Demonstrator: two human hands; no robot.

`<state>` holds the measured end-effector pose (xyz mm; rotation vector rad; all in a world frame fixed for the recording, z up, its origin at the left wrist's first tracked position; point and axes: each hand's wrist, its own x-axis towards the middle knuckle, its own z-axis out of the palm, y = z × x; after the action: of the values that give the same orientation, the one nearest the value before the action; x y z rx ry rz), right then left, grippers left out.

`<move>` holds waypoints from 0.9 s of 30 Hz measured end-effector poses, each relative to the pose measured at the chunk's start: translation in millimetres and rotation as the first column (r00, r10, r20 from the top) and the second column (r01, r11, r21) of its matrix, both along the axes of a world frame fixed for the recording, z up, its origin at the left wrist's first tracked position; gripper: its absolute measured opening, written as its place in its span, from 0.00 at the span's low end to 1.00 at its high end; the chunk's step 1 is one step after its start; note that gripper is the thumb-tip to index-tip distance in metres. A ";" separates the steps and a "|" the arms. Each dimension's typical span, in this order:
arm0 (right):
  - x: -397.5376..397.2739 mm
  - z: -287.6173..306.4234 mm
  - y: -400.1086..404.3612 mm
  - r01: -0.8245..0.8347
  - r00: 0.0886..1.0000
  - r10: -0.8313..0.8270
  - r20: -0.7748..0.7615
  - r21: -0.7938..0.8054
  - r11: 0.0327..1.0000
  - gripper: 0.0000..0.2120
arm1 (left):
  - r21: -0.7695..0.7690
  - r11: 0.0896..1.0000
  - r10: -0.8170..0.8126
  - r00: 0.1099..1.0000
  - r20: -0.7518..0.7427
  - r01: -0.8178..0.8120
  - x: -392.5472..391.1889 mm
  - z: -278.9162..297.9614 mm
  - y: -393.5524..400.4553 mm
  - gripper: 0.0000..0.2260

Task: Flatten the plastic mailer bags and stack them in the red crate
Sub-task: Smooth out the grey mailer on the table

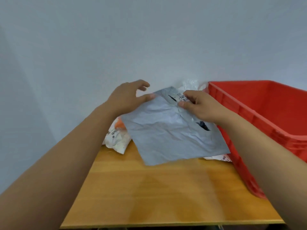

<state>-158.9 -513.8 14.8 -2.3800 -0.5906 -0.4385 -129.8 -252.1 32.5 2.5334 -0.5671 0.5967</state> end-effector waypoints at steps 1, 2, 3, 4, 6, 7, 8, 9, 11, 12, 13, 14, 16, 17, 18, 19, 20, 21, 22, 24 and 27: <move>-2.0 1.3 -7.2 0.026 0.999 -0.028 0.029 0.045 0.999 0.17 | -0.136 0.990 0.035 0.999 -0.010 -0.036 -1.2 1.5 4.9 0.25; -5.6 3.0 -13.4 0.038 0.998 -0.043 0.037 0.115 0.993 0.17 | -0.314 0.947 0.045 0.996 -0.075 -0.067 -1.5 1.6 9.5 0.28; -9.2 5.0 -20.5 0.039 0.998 -0.047 0.033 0.205 0.978 0.16 | -0.491 0.864 0.012 0.981 -0.192 -0.107 -1.7 0.4 11.8 0.31; -12.6 7.7 -27.3 0.039 0.998 -0.050 0.027 0.300 0.953 0.14 | -0.617 0.771 -0.062 0.945 -0.321 -0.159 -1.2 -2.9 12.4 0.32; -19.7 16.2 -40.2 0.039 0.997 -0.067 0.041 0.480 0.876 0.08 | -0.672 0.706 -0.231 0.823 -0.518 -0.225 -4.1 -18.1 6.1 0.29; -24.7 21.7 -46.6 0.038 0.995 -0.084 0.057 0.560 0.827 0.04 | -0.688 0.691 -0.319 0.762 -0.563 -0.220 -6.8 -27.3 -1.6 0.27; -30.1 28.1 -51.9 0.043 0.992 -0.106 0.063 0.631 0.775 0.03 | -0.731 0.650 -0.416 0.708 -0.571 -0.207 -8.6 -35.0 -11.6 0.27; -33.5 33.3 -56.8 0.053 0.990 -0.129 0.061 0.682 0.730 0.04 | -0.782 0.586 -0.497 0.669 -0.553 -0.211 -8.7 -41.8 -22.6 0.26; -38.2 41.8 -69.0 0.080 0.984 -0.168 0.051 0.722 0.687 0.04 | -0.865 0.447 -0.589 0.654 -0.475 -0.226 -8.3 -45.9 -49.1 0.24; -40.2 44.9 -72.9 0.093 0.983 -0.179 0.041 0.732 0.675 0.04 | -0.896 0.381 -0.605 0.671 -0.429 -0.230 -7.9 -44.3 -59.5 0.24; -40.3 47.6 -79.9 0.107 0.981 -0.193 0.031 0.741 0.663 0.04 | -0.920 0.315 -0.611 0.692 -0.384 -0.233 -7.2 -40.7 -70.2 0.23; -41.5 50.7 -86.7 0.128 0.976 -0.217 0.022 0.746 0.654 0.05 | -0.937 0.257 -0.612 0.711 -0.346 -0.235 -5.3 -36.8 -79.5 0.22; -42.6 56.6 -103.2 0.184 0.960 -0.279 0.003 0.744 0.642 0.03 | -0.957 0.180 -0.612 0.736 -0.289 -0.226 1.2 -29.4 -94.0 0.19; -41.9 59.8 -113.6 0.218 0.950 -0.313 -0.013 0.745 0.631 0.02 | -0.964 0.160 -0.619 0.739 -0.267 -0.213 5.9 -25.8 -100.9 0.18; -42.2 63.6 -123.5 0.246 0.940 -0.339 -0.028 0.745 0.620 0.01 | -0.969 0.146 -0.627 0.739 -0.246 -0.199 10.0 -21.4 -107.1 0.18; -41.1 67.0 -133.9 0.275 0.930 -0.364 -0.046 0.744 0.609 0.02 | -0.973 0.141 -0.634 0.738 -0.231 -0.183 14.4 -17.3 -113.9 0.17; -38.9 69.8 -145.6 0.316 0.916 -0.394 -0.071 0.734 0.602 0.02 | -0.976 0.143 -0.641 0.737 -0.216 -0.162 18.4 -12.9 -121.6 0.16; -38.1 72.0 -156.0 0.356 0.901 -0.425 -0.092 0.716 0.600 0.02 | -0.976 0.166 -0.634 0.743 -0.213 -0.138 21.5 -8.3 -129.8 0.14; -37.1 73.7 -166.7 0.392 0.885 -0.452 -0.107 0.695 0.602 0.03 | -0.972 0.205 -0.617 0.757 -0.216 -0.111 23.2 -3.4 -138.4 0.12; -33.2 76.1 -191.8 0.467 0.850 -0.511 -0.131 0.637 0.613 0.10 | -0.943 0.325 -0.539 0.806 -0.243 -0.066 29.4 4.7 -157.8 0.10; -24.2 79.3 -228.2 0.581 0.776 -0.616 -0.134 0.532 0.616 0.08 | -0.862 0.507 -0.418 0.876 -0.242 0.004 40.7 14.7 -187.2 0.11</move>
<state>-183.0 -742.1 94.1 -1.9305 0.3353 -0.8486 -89.1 -439.3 47.2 1.5159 -0.2971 0.1183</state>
